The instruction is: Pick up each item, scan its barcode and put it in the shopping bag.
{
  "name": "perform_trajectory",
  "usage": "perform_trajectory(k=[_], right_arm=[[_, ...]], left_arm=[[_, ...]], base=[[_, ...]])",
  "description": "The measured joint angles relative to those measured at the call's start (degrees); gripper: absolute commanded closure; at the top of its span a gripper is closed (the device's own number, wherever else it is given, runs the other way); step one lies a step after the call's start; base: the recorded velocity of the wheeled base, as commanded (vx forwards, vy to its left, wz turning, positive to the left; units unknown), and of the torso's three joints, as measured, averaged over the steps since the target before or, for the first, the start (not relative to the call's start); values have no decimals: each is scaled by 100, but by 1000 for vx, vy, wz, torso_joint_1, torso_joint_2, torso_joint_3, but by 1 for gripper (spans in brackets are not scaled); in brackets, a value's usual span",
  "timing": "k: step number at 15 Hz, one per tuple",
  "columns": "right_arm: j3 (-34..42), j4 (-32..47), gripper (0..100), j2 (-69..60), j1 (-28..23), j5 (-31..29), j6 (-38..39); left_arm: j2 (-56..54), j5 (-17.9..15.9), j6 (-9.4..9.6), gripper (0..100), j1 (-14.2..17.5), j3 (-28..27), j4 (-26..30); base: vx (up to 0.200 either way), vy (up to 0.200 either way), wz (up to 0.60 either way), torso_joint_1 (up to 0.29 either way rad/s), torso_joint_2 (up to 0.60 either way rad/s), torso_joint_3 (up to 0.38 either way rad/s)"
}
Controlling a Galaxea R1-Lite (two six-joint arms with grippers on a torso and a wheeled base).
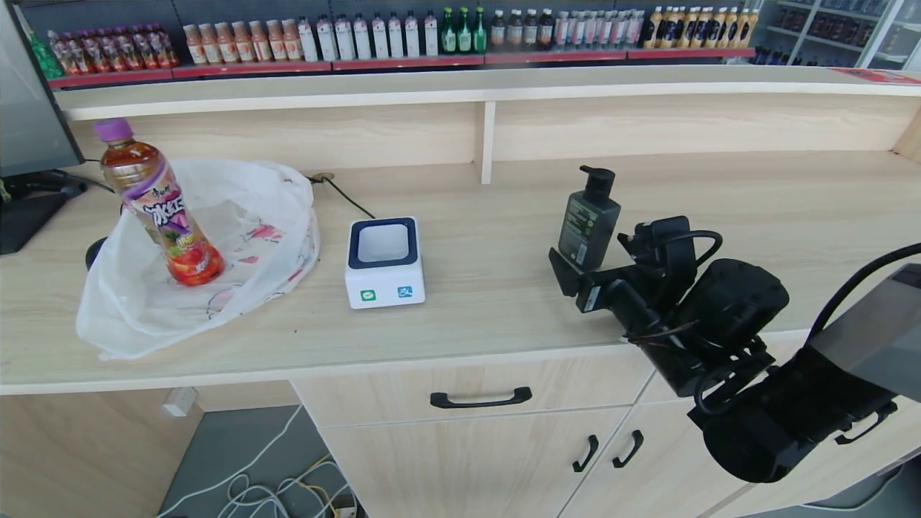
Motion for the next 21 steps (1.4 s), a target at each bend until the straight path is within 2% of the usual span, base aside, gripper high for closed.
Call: perform_trajectory(k=[2,7,15,21], right_arm=[[18,0,0,-48,-177,343,11],[-91,171,0,-171,-750,1653,74],[-1197,1699,0,-304,-956,2200,277],[-1624,2015,0,-166,-1001,2438,290]], left_arm=[[0,-2,0,0,0,0,0],[0,-2,2,0,-5,0,0],[0,-2,0,0,-5,0,0],[0,-2,0,0,-5,0,0]], base=[[0,0,0,0,0,0],[0,0,0,0,0,0],[0,0,0,0,0,0],[0,0,0,0,0,0]])
